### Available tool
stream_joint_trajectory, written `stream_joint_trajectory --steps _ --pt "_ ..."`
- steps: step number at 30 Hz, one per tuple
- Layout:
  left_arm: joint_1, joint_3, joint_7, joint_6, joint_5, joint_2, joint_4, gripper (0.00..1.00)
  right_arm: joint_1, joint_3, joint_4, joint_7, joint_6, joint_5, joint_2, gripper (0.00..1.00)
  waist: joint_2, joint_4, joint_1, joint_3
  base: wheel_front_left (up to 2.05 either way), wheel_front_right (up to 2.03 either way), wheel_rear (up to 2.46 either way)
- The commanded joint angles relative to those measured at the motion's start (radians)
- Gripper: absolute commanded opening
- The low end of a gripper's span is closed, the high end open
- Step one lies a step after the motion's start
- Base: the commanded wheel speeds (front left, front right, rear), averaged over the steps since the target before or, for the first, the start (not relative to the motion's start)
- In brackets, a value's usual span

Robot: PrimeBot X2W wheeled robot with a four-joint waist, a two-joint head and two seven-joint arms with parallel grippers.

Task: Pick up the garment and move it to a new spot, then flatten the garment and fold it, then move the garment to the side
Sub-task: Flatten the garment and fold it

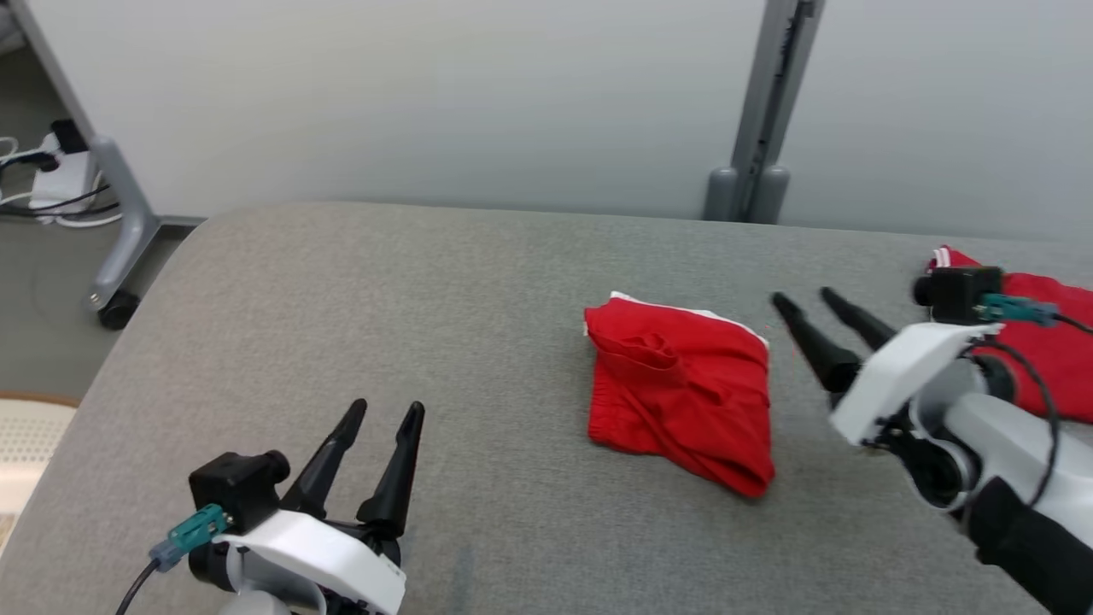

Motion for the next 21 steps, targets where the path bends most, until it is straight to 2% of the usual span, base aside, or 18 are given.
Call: stream_joint_trajectory --steps 1,4,9,10,11,16,21 --pt "0.023 0.019 -0.006 0.008 0.013 0.007 -0.011 1.00 0.029 -0.028 0.005 -0.012 0.001 -0.025 -0.016 1.00 -0.0001 -0.025 0.0000 -0.010 0.00 0.00 0.00" --pt "0.049 0.056 -0.008 0.024 0.039 0.013 -0.033 1.00 0.061 -0.186 0.006 -0.015 0.001 -0.131 -0.037 1.00 -0.0001 -0.050 0.0000 -0.005 0.00 0.00 0.00" --pt "0.068 0.082 -0.009 0.016 0.068 0.001 -0.051 1.00 0.179 -0.450 0.003 -0.015 0.001 -0.348 0.007 1.00 -0.0001 -0.052 0.0000 0.009 0.00 0.00 0.00" --pt "0.065 0.081 -0.009 0.013 0.074 -0.001 -0.051 1.00 0.196 -0.491 0.008 -0.015 0.001 -0.388 0.019 1.00 -0.0001 -0.045 0.0000 0.011 0.00 0.00 0.00" --pt "0.065 0.081 -0.009 0.013 0.074 -0.001 -0.051 1.00 0.196 -0.491 0.008 -0.015 0.001 -0.388 0.019 1.00 -0.0001 -0.045 0.0000 0.011 0.00 0.00 0.00" --pt "0.061 0.102 -0.009 0.007 0.111 -0.014 -0.064 1.00 0.282 -0.713 -0.025 -0.015 0.000 -0.576 0.063 1.00 -0.0001 -0.003 0.0000 0.008 0.00 0.00 0.00" --pt "0.086 0.161 -0.007 -0.003 0.164 -0.045 -0.080 1.00 0.391 -0.941 -0.114 -0.015 0.001 -0.759 0.151 1.00 -0.0001 0.020 0.0000 0.008 0.00 0.00 0.00"
